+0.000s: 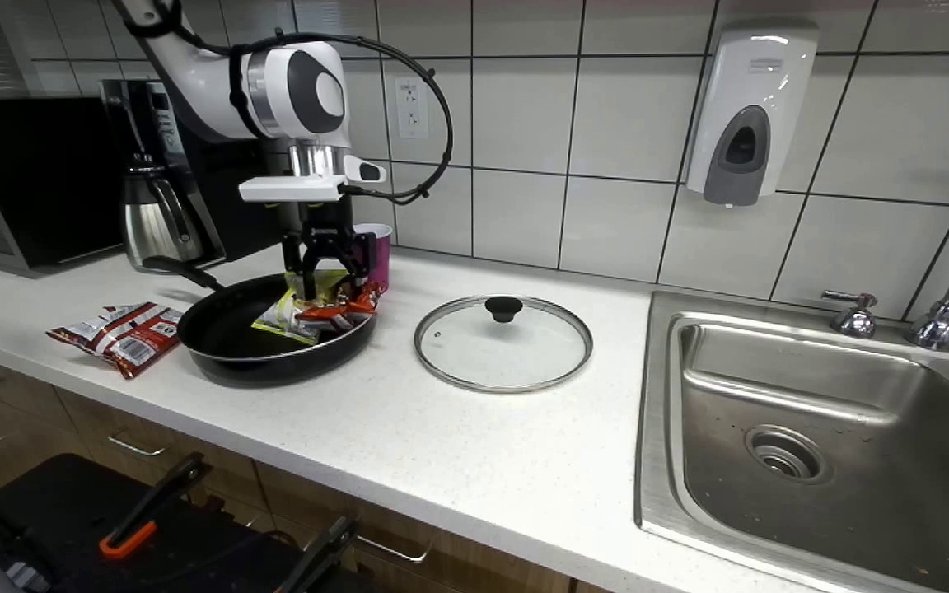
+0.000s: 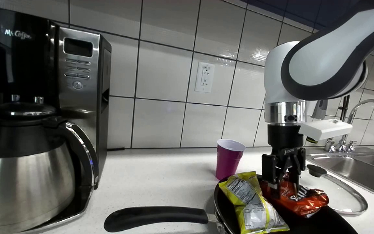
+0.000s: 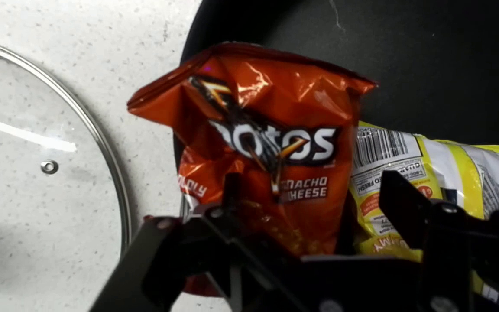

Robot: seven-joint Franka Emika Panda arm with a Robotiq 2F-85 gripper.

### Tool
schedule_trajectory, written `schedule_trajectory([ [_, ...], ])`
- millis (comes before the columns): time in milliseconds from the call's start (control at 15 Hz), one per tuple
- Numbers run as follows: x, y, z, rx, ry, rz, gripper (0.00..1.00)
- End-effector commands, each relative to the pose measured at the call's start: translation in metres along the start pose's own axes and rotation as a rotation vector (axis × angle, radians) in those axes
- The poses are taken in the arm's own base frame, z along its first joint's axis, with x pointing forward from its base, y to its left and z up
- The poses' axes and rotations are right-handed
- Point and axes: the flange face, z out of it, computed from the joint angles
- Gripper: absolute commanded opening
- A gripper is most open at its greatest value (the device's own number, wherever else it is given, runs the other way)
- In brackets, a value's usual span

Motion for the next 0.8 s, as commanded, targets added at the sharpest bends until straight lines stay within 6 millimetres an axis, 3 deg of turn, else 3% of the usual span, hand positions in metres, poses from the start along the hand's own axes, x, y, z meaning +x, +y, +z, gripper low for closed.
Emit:
schedule_trajectory([
  [0, -0.002, -0.005, -0.013, 0.007, -0.005, -0.001, 1.0],
  [333, -0.003, -0.017, -0.014, 0.016, -0.004, -0.03, 1.0],
  [733, -0.008, -0.04, -0.029, 0.049, 0.015, -0.098, 1.0],
])
